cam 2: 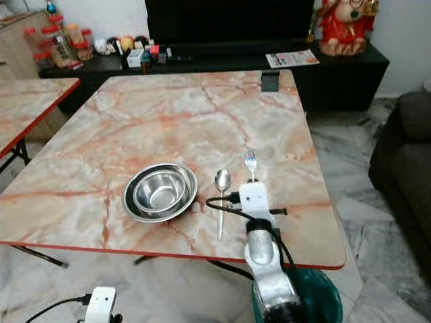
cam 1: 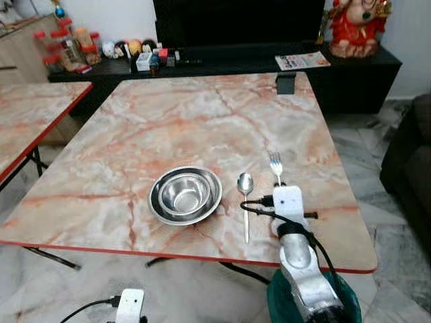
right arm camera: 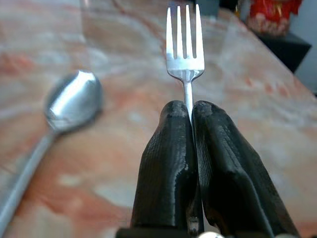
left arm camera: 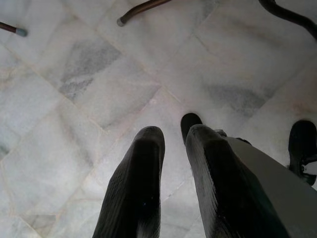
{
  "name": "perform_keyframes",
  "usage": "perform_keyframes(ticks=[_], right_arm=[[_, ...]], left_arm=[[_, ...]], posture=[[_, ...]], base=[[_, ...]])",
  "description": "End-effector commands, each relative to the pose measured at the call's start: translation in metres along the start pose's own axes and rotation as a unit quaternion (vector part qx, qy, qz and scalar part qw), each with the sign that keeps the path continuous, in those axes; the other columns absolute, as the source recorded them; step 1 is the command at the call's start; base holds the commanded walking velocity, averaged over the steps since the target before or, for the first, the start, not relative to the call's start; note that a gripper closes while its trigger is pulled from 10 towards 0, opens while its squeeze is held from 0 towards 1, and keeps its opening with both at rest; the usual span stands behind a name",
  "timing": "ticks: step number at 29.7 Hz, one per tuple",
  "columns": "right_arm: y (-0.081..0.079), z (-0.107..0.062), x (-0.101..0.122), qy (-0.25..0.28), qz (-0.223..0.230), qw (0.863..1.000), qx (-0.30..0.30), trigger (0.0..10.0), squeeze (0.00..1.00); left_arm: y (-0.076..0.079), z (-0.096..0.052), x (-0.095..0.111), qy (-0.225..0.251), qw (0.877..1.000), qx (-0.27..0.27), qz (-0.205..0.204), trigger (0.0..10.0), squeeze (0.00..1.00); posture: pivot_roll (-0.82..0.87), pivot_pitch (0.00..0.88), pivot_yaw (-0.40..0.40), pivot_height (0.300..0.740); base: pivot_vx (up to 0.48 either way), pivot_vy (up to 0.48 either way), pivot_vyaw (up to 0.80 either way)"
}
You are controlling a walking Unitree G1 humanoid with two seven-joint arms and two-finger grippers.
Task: Setting the table
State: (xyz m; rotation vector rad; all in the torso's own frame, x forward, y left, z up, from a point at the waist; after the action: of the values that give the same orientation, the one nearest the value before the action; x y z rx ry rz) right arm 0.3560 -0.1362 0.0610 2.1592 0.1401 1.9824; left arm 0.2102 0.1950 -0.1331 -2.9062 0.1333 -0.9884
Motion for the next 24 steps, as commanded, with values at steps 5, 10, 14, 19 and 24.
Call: perform_keyframes(ticks=[5,10,14,19,24], right_arm=[[-0.005,-0.003,0.0,-0.013,0.01,1.0,0.011,10.0,0.0],[-0.008,-0.003,-0.004,-0.028,0.027,0.999,0.011,10.0,0.0],[-0.01,-0.004,-0.008,-0.05,0.029,0.998,0.012,10.0,0.0],[-0.012,-0.007,-0.016,-0.083,0.049,0.995,0.012,10.0,0.0],[-0.014,-0.008,-0.018,-0.094,0.055,0.994,0.015,10.0,0.0]], left_arm=[[-0.008,-0.001,-0.002,-0.004,1.0,0.005,0.006,10.0,0.0],[-0.008,-0.001,-0.002,-0.004,1.0,0.005,0.008,10.0,0.0],[-0.009,-0.001,-0.002,-0.004,1.0,0.006,0.008,10.0,0.0],[-0.01,-0.001,-0.004,-0.009,1.0,0.005,0.012,10.0,0.0],[-0.009,-0.001,-0.004,-0.009,1.0,0.004,0.015,10.0,0.0]], posture=[[-0.08,0.063,0.117,0.74],[-0.07,0.06,0.116,0.74],[-0.07,0.06,0.111,0.74],[-0.07,0.062,0.111,0.74],[-0.07,0.062,0.111,0.74]], base=[[0.0,0.0,0.0],[0.0,0.0,0.0],[0.0,0.0,0.0],[0.0,0.0,0.0],[0.0,0.0,0.0]])
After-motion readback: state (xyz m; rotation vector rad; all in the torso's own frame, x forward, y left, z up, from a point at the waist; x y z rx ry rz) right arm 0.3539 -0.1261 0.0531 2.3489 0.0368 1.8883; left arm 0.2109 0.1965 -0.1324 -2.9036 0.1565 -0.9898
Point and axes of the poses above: a point about 5 cm out from each wrist's last joint towards the gripper, its own z axis pointing out of the wrist towards the gripper, its own x axis along the axis of the wrist's last joint, y = z × x, the point moved 6 cm from there along z, pointing out of the wrist towards the gripper, and after that the axes turned 3 degrees about z, right-handed, at the moved point
